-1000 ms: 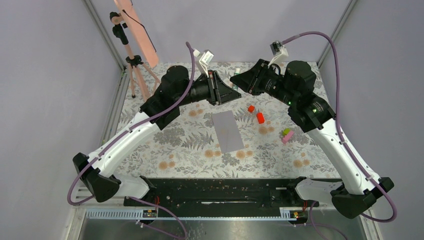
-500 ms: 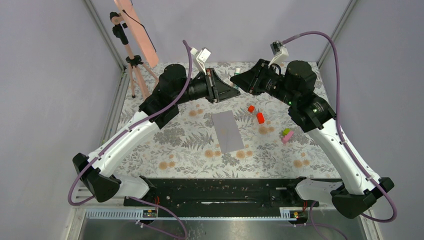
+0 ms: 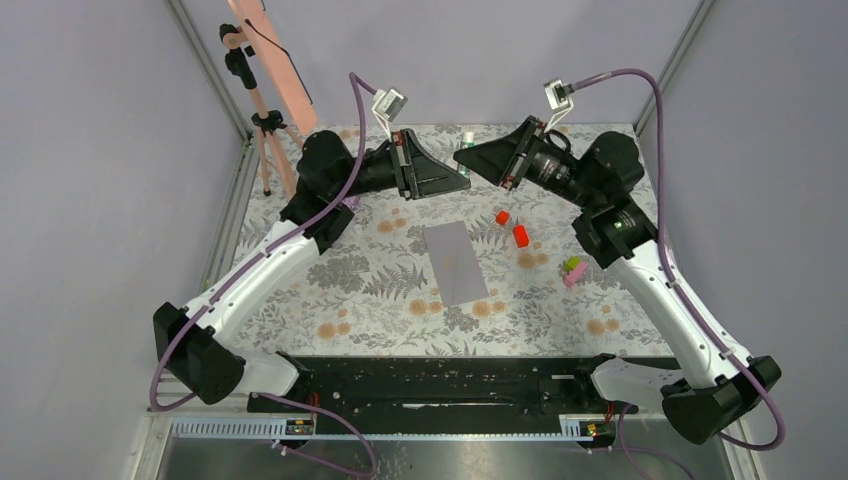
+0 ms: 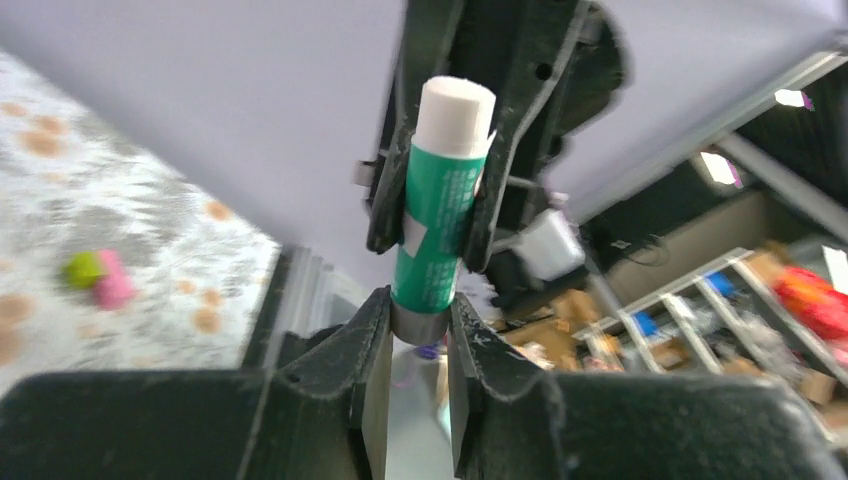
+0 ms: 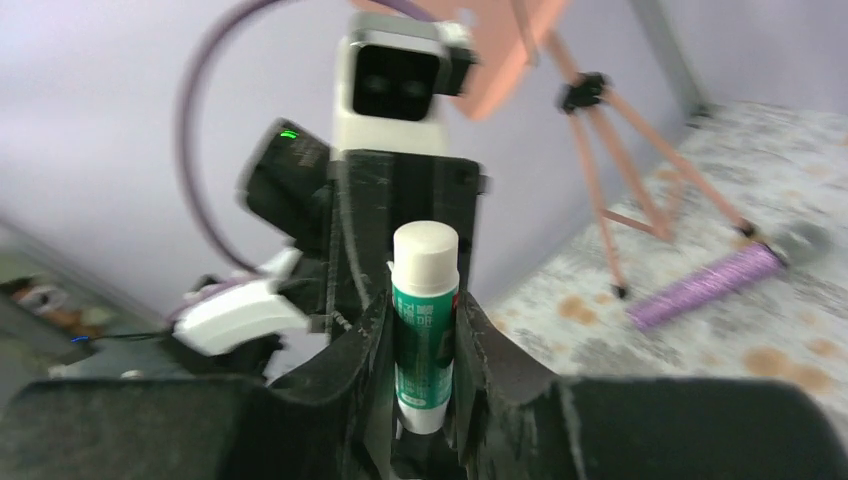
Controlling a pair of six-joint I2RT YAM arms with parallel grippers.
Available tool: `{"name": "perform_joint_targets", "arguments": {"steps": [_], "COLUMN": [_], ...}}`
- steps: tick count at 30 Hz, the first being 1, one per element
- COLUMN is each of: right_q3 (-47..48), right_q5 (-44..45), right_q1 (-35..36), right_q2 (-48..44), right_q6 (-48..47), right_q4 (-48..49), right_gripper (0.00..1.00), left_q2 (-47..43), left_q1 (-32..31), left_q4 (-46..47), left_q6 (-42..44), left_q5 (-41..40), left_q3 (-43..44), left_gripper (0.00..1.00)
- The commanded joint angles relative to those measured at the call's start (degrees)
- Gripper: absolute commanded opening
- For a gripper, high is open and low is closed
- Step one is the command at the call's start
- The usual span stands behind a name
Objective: Place the letter into the envelope and seal it
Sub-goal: Screw the solid glue, then move the solid glue cap to the center of the board.
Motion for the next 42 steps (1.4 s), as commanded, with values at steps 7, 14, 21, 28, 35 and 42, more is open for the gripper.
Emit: {"name": "perform_joint_targets", "arguments": {"steps": [7, 14, 21, 28, 35, 42], "right_q3": [-6.50, -3.72, -7.77, -10.86, -11.06, -11.66], "right_q5": [-25.58, -18.16, -4.51, 3.57, 1.88, 1.44], "right_q1": [-3.13, -4.48, -11.55, -11.90, -11.89, -11.94], "right_q2": [6.20, 0.88, -5.98, -7.70, -6.12, -6.78], "right_q6": [32.68, 6.70, -6.52, -13.41, -11.42, -11.42], "right_q4": [49.62, 9.74, -15.15, -24.70, -22.95, -23.02], "right_gripper": [0.00, 0.00, 0.00, 0.00, 0.00, 0.00], "left_q2": [2.85, -2.57, -7.74, -6.31, 15.49, 28.27], "left_q1": [5.45, 6.55, 7.12, 7.02, 7.10, 8.89], "left_q4": [53.14, 11.93, -38.50, -48.59, -60.15, -62.75], "left_q6": [-33.94, -6.63, 27.23, 23.32, 25.16, 27.61], "left_q5": [9.52, 6.34, -22.32, -40.93, -53.50, -60.62], "left_q3": [0.96, -1.83, 0.79, -5.65, 2.71, 10.48], "left_gripper": [0.00, 0.60, 0.71, 0.65, 0.62, 0.60]}}
